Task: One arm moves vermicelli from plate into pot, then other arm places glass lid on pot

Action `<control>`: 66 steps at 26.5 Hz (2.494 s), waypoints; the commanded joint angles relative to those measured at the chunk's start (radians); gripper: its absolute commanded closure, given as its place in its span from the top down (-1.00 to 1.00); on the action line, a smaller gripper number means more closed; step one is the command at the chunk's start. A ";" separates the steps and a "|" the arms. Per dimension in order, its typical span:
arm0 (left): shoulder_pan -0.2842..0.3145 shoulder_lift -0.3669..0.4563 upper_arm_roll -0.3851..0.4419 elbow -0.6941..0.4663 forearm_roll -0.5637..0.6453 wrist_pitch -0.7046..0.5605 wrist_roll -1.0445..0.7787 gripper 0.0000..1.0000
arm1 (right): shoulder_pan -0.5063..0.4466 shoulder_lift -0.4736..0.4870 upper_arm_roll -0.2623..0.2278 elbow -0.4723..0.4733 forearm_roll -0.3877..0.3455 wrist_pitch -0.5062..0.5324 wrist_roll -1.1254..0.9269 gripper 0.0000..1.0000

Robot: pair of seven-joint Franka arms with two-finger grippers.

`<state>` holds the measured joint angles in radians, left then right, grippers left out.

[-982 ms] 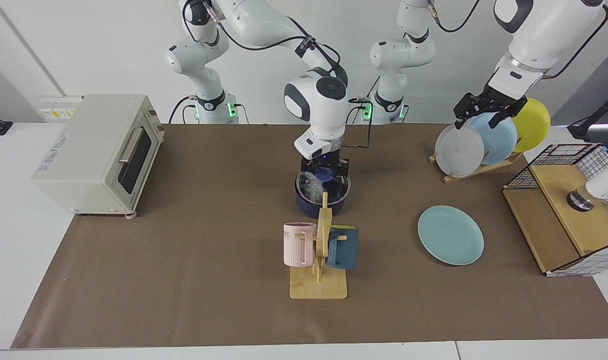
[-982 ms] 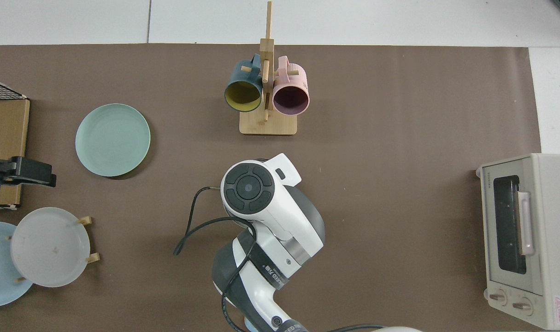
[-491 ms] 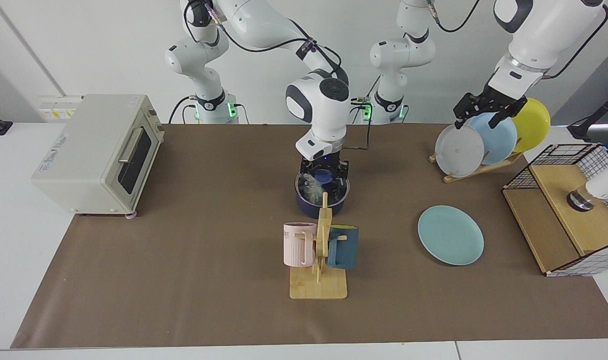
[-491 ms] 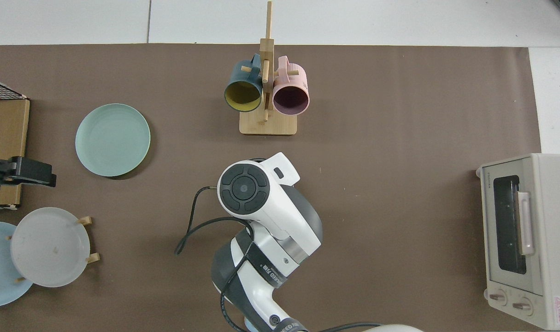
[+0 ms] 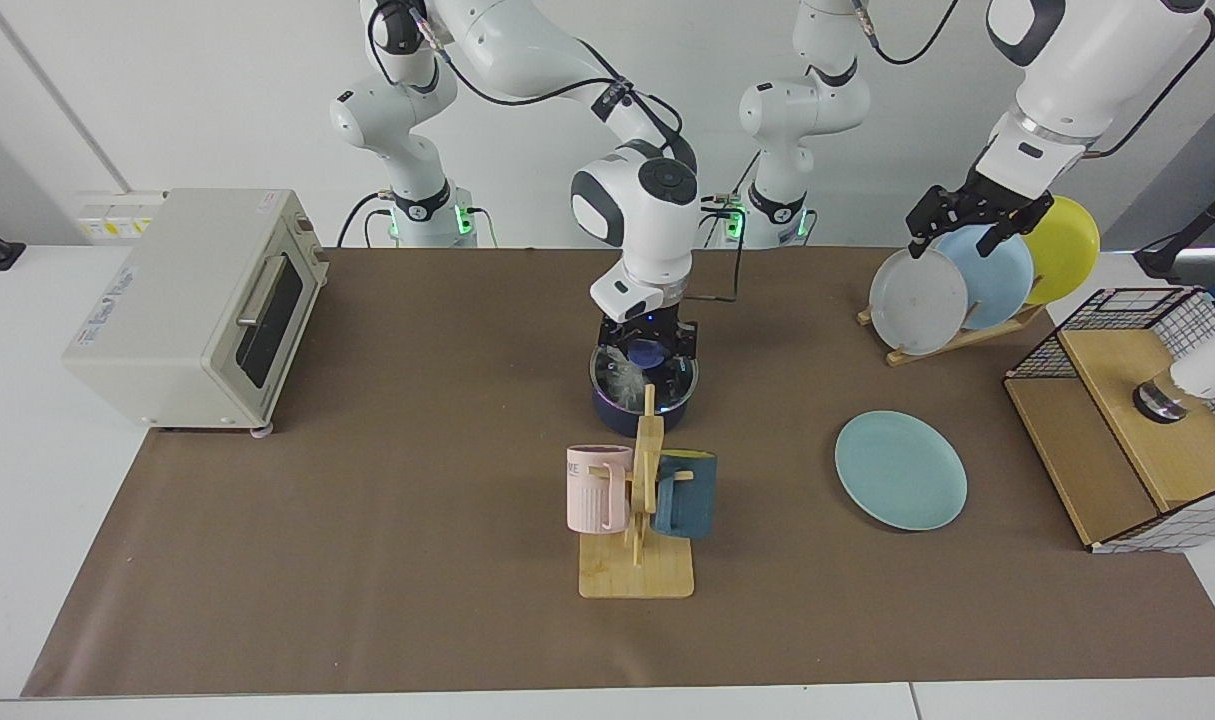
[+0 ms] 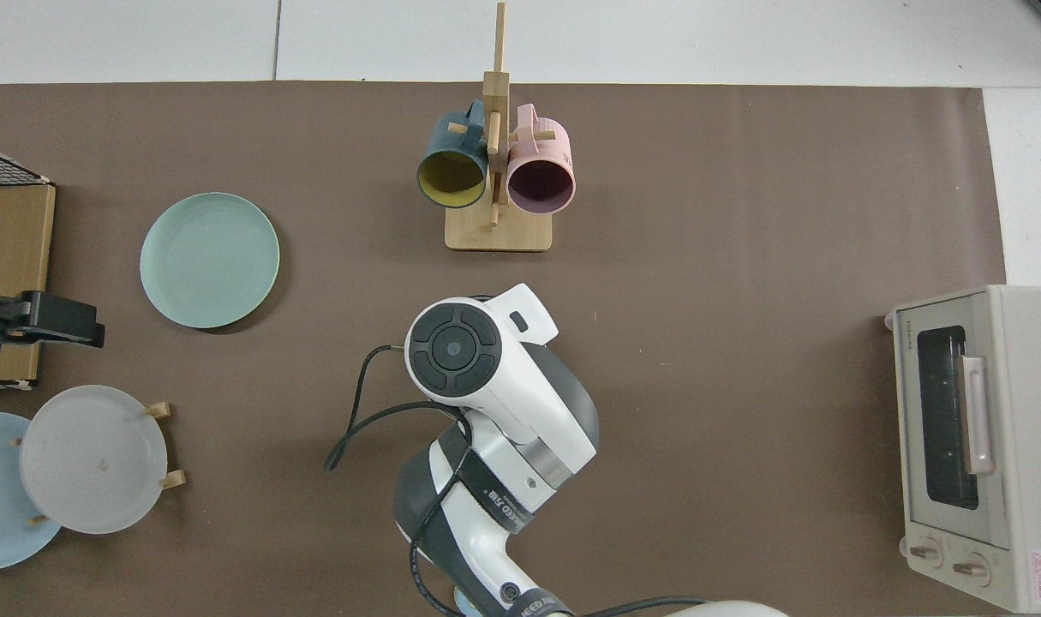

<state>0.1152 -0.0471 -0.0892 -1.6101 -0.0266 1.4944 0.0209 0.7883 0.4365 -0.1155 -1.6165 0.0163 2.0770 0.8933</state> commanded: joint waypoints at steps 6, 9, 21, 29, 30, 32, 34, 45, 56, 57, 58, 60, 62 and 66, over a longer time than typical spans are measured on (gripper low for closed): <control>-0.008 -0.017 0.008 -0.016 -0.003 0.012 0.011 1.00 | -0.026 -0.001 0.002 0.104 -0.004 -0.152 0.013 1.00; -0.008 -0.017 0.008 -0.016 -0.003 0.012 0.011 1.00 | -0.037 -0.012 0.003 0.141 -0.002 -0.187 0.004 1.00; -0.008 -0.017 0.008 -0.016 -0.003 0.012 0.011 1.00 | -0.196 -0.105 0.071 0.170 0.002 -0.253 -0.168 1.00; -0.008 -0.017 0.008 -0.016 -0.003 0.012 0.013 1.00 | -0.411 -0.165 0.152 0.152 0.004 -0.261 -0.379 1.00; -0.008 -0.017 0.008 -0.016 -0.003 0.012 0.011 1.00 | -0.431 -0.171 0.151 0.147 0.004 -0.264 -0.404 1.00; -0.008 -0.017 0.008 -0.016 -0.003 0.012 0.013 1.00 | -0.477 -0.180 0.151 0.145 0.004 -0.271 -0.470 1.00; -0.008 -0.017 0.008 -0.016 -0.003 0.012 0.011 1.00 | -0.524 -0.188 0.146 0.145 0.005 -0.293 -0.562 1.00; -0.008 -0.017 0.008 -0.016 -0.003 0.012 0.013 1.00 | -0.650 -0.260 0.052 0.142 0.005 -0.383 -0.885 1.00; -0.008 -0.017 0.008 -0.016 -0.003 0.012 0.013 1.00 | -0.773 -0.395 0.069 0.077 0.002 -0.442 -0.918 1.00; -0.008 -0.017 0.008 -0.016 -0.003 0.012 0.011 1.00 | -0.773 -0.415 0.068 0.057 0.002 -0.442 -0.912 1.00; -0.008 -0.017 0.008 -0.016 -0.003 0.012 0.013 1.00 | -0.774 -0.436 0.068 0.035 0.004 -0.442 -0.910 1.00; -0.008 -0.017 0.008 -0.016 -0.003 0.012 0.013 1.00 | -0.782 -0.475 0.068 -0.002 0.004 -0.442 -0.907 1.00; -0.008 -0.017 0.008 -0.016 -0.003 0.012 0.011 1.00 | -0.784 -0.502 0.068 -0.029 0.004 -0.442 -0.907 1.00; -0.008 -0.017 0.008 -0.016 -0.003 0.012 0.011 1.00 | -0.800 -0.529 0.068 -0.059 0.005 -0.457 -0.906 1.00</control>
<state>0.1146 -0.0472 -0.0892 -1.6101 -0.0266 1.4947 0.0211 0.0275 -0.0216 -0.0695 -1.5843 0.0161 1.6245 -0.0041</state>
